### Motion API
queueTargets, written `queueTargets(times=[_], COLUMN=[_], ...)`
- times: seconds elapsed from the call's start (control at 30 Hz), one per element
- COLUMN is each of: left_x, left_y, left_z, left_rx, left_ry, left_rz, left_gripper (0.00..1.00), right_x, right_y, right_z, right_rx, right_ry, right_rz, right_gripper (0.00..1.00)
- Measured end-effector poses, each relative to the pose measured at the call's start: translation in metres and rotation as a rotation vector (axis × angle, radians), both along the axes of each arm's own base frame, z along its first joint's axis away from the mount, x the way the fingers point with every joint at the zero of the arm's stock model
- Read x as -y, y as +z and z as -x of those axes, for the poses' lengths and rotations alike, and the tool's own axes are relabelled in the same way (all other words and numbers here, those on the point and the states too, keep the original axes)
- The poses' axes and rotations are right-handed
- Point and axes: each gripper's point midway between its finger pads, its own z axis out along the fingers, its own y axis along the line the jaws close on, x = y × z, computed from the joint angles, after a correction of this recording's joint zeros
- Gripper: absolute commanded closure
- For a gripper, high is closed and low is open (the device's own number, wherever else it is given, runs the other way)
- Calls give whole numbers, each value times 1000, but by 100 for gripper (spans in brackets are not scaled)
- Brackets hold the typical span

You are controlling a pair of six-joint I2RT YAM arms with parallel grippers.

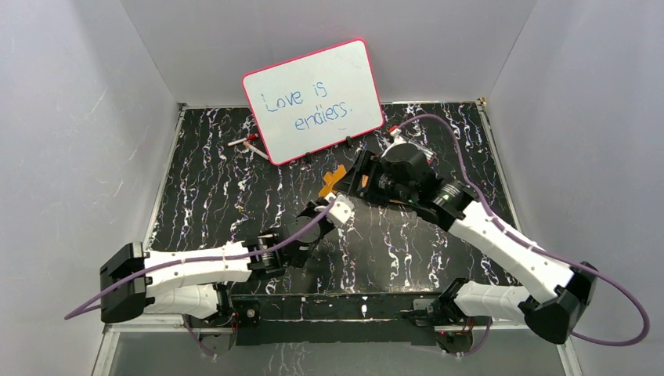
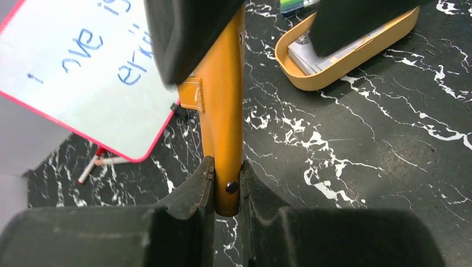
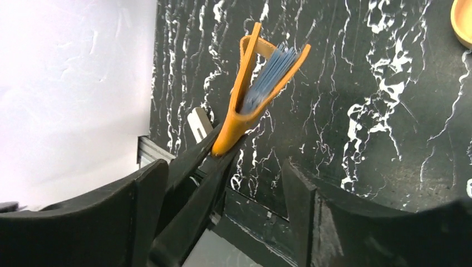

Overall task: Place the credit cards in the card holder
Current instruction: Pick up the card holder from the center of the board.

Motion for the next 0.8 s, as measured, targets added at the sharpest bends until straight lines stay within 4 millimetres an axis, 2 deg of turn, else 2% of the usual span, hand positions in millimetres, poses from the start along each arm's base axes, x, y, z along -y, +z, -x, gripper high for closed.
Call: queueTargets(times=[0.03,0.17,0.27,0.33,0.4,0.53,0.63,0.8], left_x=[-3,-14,-19,-22,-25,-32,-31,-16], left_y=[-1,-6,-4,7,27,75,100,117], left_z=[1,8,23,37,56,92,114,145], left_rx=[-16,-102,-190,-242,-286,-342,-389,-520], left_ry=[8,46,15,-44,-137,-331,-448,-606], left_rz=[20,130,256,373,528,775,874,928], left_gripper=[100,100,100,100,100,100,100,100], right_x=[3,20,33,41,47,53,55,54], right_y=[7,35,38,35,37,60,78,99], right_z=[3,16,32,46,61,85,100,120], right_rx=[25,156,256,331,406,565,663,772], right_ry=[9,50,115,185,252,366,433,526], right_rz=[-6,-33,-41,-47,-63,-121,-164,-243], right_gripper=[2,1,1,1,2,6,9,10])
